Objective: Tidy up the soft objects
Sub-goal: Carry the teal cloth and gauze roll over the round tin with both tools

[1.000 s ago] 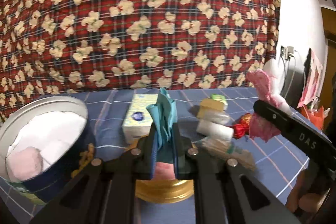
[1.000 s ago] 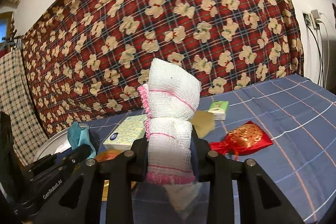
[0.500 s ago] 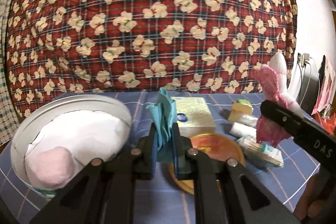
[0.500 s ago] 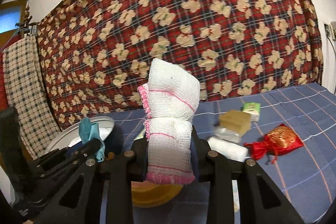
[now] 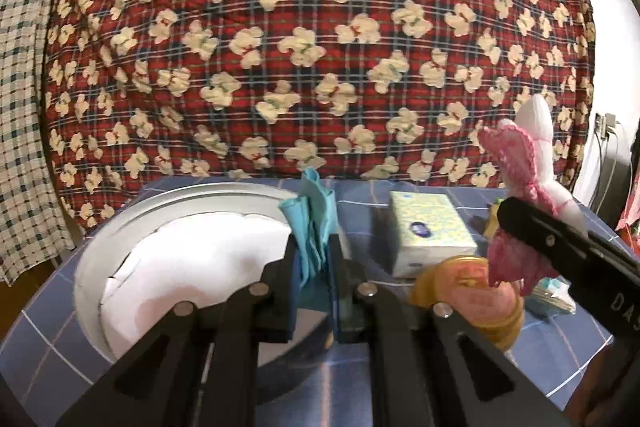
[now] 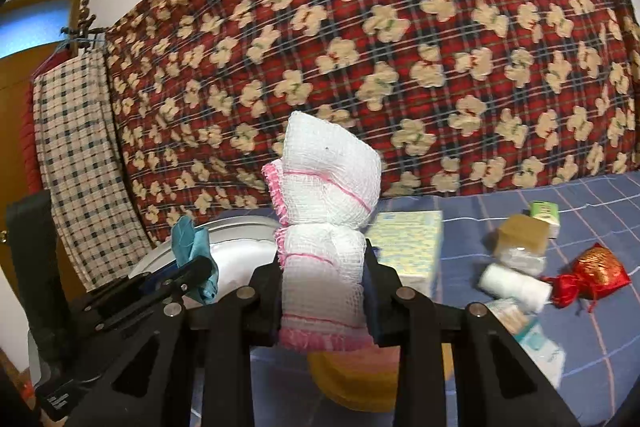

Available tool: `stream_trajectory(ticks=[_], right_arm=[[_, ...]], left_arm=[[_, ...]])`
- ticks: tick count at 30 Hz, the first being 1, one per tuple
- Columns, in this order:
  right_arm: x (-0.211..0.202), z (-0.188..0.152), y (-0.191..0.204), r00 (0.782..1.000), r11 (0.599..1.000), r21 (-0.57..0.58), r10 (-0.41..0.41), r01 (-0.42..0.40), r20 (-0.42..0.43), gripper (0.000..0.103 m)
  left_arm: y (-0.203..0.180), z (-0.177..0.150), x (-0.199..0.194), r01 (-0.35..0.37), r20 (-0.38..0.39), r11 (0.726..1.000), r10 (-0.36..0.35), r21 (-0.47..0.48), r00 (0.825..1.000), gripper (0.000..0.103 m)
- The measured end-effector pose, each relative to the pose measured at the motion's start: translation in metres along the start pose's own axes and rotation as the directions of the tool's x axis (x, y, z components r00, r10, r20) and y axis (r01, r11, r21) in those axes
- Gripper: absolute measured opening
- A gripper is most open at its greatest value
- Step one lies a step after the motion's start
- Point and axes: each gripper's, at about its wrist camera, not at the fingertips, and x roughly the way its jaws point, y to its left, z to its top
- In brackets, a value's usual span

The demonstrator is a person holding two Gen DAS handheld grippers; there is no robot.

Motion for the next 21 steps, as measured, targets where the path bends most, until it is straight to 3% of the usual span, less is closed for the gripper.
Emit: stream_trajectory(ticks=[21], right_arm=[[0.054,0.005,0.092,0.987,0.986,-0.059,0.154,-0.157,-0.049,0.034]], left_arm=[[0.09,0.01,0.002,-0.191,-0.022,0.979,0.19,-0.073,0.982,0.01]])
